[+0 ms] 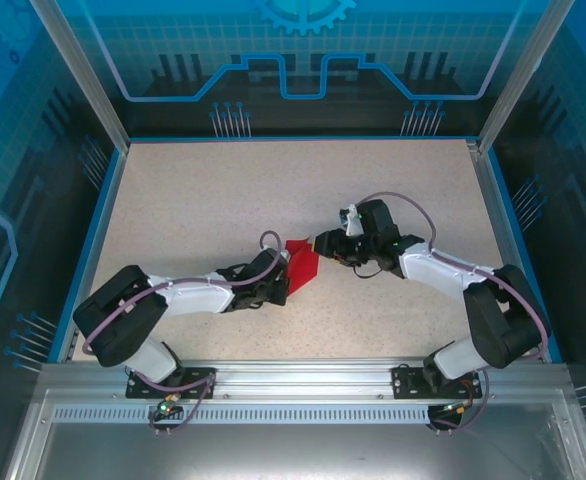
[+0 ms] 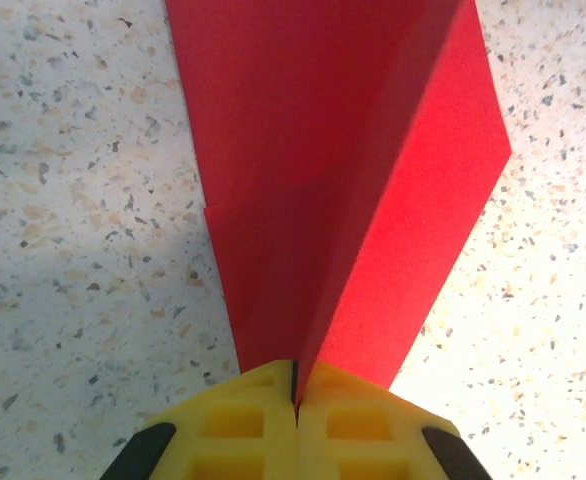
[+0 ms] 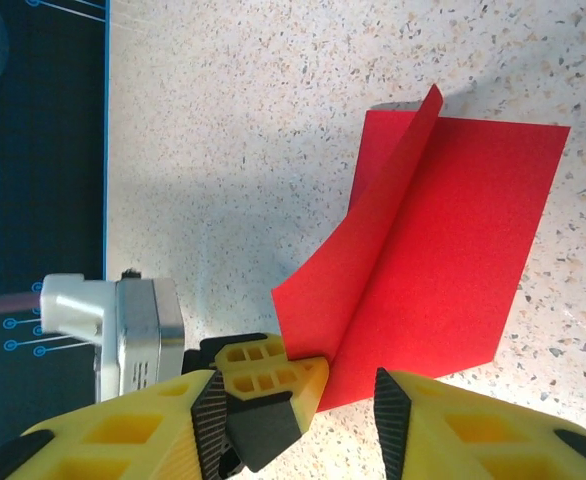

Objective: Fold a paper plane with a square sheet of paper (pick it up from the middle)
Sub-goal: Fourth fold the wing at the center of the table.

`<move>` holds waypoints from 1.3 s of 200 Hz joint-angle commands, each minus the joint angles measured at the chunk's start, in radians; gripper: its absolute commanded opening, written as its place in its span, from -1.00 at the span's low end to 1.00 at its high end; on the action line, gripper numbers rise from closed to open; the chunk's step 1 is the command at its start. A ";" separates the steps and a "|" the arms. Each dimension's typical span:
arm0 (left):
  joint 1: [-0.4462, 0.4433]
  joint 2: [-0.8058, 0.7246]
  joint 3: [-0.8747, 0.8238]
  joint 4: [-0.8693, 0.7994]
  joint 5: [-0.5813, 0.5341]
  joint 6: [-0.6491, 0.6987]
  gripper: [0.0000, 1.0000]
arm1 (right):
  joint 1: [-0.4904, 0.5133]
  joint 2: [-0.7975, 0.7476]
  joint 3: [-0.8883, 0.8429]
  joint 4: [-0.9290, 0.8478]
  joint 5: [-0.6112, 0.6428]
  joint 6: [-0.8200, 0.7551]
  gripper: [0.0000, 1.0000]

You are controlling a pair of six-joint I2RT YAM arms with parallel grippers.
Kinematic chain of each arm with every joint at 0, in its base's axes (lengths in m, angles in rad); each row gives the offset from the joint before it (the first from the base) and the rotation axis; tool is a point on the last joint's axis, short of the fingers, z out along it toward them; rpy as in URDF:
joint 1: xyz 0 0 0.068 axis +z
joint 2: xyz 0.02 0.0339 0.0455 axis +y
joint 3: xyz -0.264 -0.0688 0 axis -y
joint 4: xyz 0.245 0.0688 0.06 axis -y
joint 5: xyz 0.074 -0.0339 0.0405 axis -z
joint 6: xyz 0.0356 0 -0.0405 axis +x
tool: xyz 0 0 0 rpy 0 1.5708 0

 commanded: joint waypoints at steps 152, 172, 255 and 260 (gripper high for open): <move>0.167 0.059 -0.095 0.203 0.376 -0.094 -0.91 | 0.158 0.292 0.137 0.156 -0.075 0.068 -0.69; 0.175 0.057 -0.102 0.207 0.379 -0.097 -0.91 | 0.160 0.318 0.152 0.141 -0.047 0.072 -0.71; 0.191 0.052 -0.114 0.195 0.391 -0.079 -0.85 | 0.139 0.407 0.177 0.148 -0.020 0.090 -0.72; 0.191 0.051 -0.114 0.194 0.392 -0.079 -0.83 | 0.138 0.410 0.176 0.149 -0.018 0.091 -0.72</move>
